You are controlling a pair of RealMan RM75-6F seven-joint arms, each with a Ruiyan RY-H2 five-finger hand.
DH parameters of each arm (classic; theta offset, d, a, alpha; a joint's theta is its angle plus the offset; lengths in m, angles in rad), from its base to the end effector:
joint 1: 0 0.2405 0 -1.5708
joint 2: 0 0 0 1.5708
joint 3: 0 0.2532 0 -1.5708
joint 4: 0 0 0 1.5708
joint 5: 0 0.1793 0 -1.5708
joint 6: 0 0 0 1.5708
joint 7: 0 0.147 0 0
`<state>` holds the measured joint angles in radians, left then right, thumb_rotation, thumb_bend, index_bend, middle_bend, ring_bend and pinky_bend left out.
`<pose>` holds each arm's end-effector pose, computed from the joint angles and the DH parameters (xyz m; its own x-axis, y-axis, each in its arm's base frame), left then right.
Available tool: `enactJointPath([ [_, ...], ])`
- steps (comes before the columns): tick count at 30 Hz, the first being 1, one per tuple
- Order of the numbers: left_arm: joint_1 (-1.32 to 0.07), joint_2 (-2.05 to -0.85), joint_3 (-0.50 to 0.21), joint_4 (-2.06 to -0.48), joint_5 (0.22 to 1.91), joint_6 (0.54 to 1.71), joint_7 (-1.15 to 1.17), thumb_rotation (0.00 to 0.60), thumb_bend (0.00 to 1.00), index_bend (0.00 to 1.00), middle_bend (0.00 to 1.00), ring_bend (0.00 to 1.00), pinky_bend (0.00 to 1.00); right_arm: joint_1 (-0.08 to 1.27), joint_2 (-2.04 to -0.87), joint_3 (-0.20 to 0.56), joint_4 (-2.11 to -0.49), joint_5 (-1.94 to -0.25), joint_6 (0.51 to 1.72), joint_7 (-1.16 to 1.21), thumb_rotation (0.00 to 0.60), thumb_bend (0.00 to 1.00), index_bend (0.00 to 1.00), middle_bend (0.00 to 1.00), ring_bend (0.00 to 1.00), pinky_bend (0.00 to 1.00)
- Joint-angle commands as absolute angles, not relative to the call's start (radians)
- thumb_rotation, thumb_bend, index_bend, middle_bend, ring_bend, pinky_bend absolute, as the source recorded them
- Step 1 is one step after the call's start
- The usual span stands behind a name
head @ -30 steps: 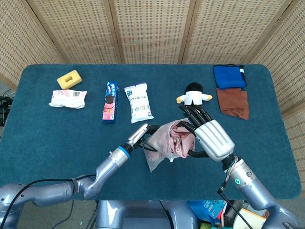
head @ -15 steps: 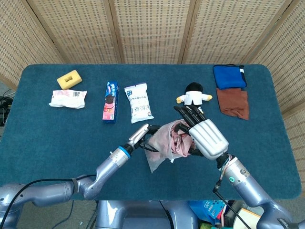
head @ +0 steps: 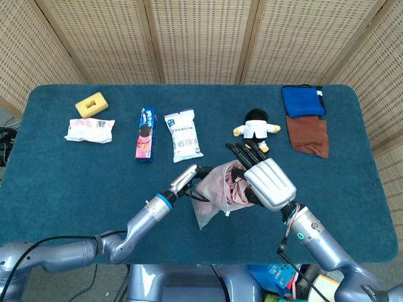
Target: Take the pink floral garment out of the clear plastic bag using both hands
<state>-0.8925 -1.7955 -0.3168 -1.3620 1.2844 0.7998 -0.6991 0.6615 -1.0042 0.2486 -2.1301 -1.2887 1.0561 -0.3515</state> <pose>-0.0368 0.3327 -0.0543 -0.4217 0.6771 0.6031 0.7500 -0.1134 0.6517 -0.0740 -0.2810 0.1565 0.4104 -0.0940 0.9070 -0.7750 -0.5601 0.2926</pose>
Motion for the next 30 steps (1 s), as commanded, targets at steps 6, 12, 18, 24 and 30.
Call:
enactJointPath([
  [6, -0.891, -1.785, -0.313, -1.369, 1.294, 0.800, -0.703, 0.600, 0.31, 0.57, 0.56, 0.51, 0.55, 0.668, -1.025, 0.236, -2.120, -1.292, 1.072, -0.396, 0.600, 0.78, 0.71, 0.09, 0.00, 0.00],
  [12, -0.888, -1.774, -0.302, -1.371, 1.313, 0.814, -0.687, 0.600, 0.31, 0.57, 0.54, 0.51, 0.55, 0.670, -1.045, 0.231, -2.109, -1.294, 1.080, -0.398, 0.600, 0.81, 0.72, 0.09, 0.00, 0.00],
  [18, -0.882, -1.757, -0.295, -1.383, 1.324, 0.820, -0.686, 0.600, 0.31, 0.57, 0.52, 0.50, 0.55, 0.674, -1.057, 0.227, -2.111, -1.295, 1.079, -0.390, 0.600, 0.81, 0.72, 0.10, 0.00, 0.00],
  [24, -0.868, -1.722, -0.287, -1.407, 1.337, 0.840, -0.670, 0.600, 0.31, 0.57, 0.50, 0.48, 0.55, 0.687, -1.082, 0.229, -2.115, -1.297, 1.070, -0.369, 0.600, 0.81, 0.72, 0.10, 0.00, 0.00],
  [30, -0.838, -1.660, -0.264, -1.454, 1.340, 0.867, -0.609, 0.600, 0.31, 0.57, 0.44, 0.42, 0.53, 0.701, -1.126, 0.224, -2.105, -1.290, 1.056, -0.346, 0.600, 0.81, 0.72, 0.11, 0.00, 0.00],
])
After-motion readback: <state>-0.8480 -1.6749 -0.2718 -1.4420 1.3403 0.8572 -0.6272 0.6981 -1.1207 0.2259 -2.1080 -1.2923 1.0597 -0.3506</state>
